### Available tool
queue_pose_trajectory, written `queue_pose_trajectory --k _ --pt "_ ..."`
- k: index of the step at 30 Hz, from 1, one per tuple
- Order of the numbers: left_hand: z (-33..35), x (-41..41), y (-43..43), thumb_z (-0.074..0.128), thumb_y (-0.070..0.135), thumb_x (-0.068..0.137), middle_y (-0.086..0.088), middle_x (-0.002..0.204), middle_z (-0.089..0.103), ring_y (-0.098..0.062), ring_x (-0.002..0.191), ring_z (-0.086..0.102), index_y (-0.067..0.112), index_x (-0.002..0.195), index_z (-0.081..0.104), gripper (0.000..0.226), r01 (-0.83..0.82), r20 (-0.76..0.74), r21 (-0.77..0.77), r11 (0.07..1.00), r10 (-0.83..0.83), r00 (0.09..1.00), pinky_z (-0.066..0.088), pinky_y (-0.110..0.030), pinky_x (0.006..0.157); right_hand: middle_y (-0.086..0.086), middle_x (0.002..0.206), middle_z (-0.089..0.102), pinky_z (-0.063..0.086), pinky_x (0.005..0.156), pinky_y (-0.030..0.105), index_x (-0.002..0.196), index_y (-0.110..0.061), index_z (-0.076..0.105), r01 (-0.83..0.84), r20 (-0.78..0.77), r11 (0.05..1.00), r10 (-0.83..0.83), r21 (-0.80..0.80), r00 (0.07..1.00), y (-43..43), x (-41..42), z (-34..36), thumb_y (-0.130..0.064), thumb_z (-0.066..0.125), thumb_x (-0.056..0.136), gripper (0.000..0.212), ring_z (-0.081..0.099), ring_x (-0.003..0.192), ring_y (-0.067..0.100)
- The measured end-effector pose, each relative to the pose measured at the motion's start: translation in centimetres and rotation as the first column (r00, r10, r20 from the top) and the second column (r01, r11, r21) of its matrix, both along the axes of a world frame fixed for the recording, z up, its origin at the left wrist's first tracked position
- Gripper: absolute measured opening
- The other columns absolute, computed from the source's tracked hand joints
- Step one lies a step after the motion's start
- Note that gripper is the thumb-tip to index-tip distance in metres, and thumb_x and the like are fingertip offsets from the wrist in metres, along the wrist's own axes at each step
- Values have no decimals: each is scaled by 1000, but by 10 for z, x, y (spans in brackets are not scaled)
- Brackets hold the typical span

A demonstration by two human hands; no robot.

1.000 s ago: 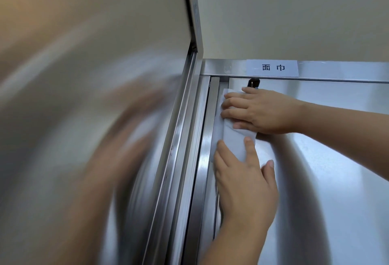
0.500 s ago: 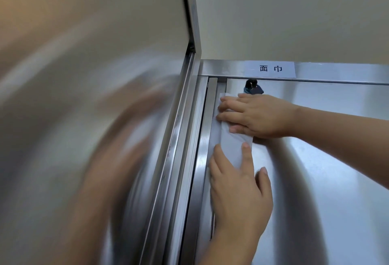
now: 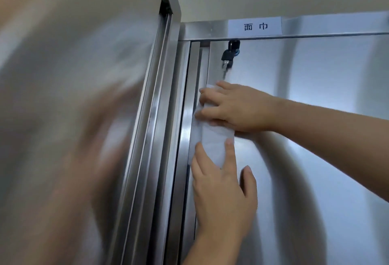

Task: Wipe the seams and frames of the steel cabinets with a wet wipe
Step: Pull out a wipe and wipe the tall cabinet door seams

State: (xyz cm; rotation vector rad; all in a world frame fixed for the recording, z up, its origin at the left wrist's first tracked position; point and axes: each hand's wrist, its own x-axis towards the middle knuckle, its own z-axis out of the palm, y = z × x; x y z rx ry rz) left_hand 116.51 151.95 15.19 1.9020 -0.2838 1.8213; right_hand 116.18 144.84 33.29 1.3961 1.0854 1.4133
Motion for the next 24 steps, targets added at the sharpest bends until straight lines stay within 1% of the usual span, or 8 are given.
queue_pose_trajectory --k 5,7,11,14,16,19,22,24 --pt "-4 -16 8 37 47 79 -27 119 55 -35 102 53 25 123 61 54 -64 -166 42 997 71 984 54 -37 67 18 102 61 23 96 41 103 -13 65 102 -25 995 -103 -20 994 4 -6 19 -39 28 90 48 61 65 35" --pt "-3 -22 5 37 48 78 -27 118 56 -36 101 56 25 122 62 55 -55 -231 50 997 65 971 54 -36 67 17 99 61 34 96 42 101 -12 66 59 5 998 -59 -1 998 4 -5 12 -36 29 90 45 62 68 33" --pt "-14 -28 2 37 51 77 -30 121 53 -40 102 58 24 123 60 58 -12 -299 32 999 21 954 53 -39 74 15 93 61 35 91 43 92 -11 66 -51 -9 999 51 2 999 1 2 -26 -34 35 90 39 63 85 30" --pt "-24 -36 7 26 54 80 -24 136 37 -35 116 43 33 138 42 64 1 -315 36 999 11 949 46 -39 87 14 89 62 36 96 45 87 -11 67 -74 -45 997 74 4 996 1 -1 -36 -37 38 88 39 63 76 27" --pt "-27 -41 11 20 55 82 -16 142 23 -30 125 28 38 145 24 65 77 -404 68 995 -42 914 36 -38 98 12 85 62 38 96 57 86 -12 68 -36 -15 999 36 2 999 4 -7 -23 -42 37 85 43 63 66 26" --pt "-23 -48 17 24 53 84 -11 140 25 -28 126 27 37 145 26 63 128 -430 43 991 -98 898 32 -35 101 15 87 61 30 99 63 92 -8 68 68 25 997 -67 -42 997 7 -7 -10 -44 43 87 43 64 69 31" --pt "-14 -57 13 39 37 94 -9 126 42 -26 115 41 20 134 43 43 187 -388 -103 977 -213 897 36 -32 89 16 83 61 33 93 67 90 -6 67 25 99 996 -16 -83 995 3 0 -15 -39 37 86 45 66 87 34" --pt "-4 -59 5 39 29 95 -11 116 50 -28 105 48 7 123 39 35 100 -379 -224 969 -182 907 34 -32 75 17 82 62 28 91 72 92 -3 67 -24 112 996 34 -88 993 2 3 -19 -35 35 85 46 64 102 38"
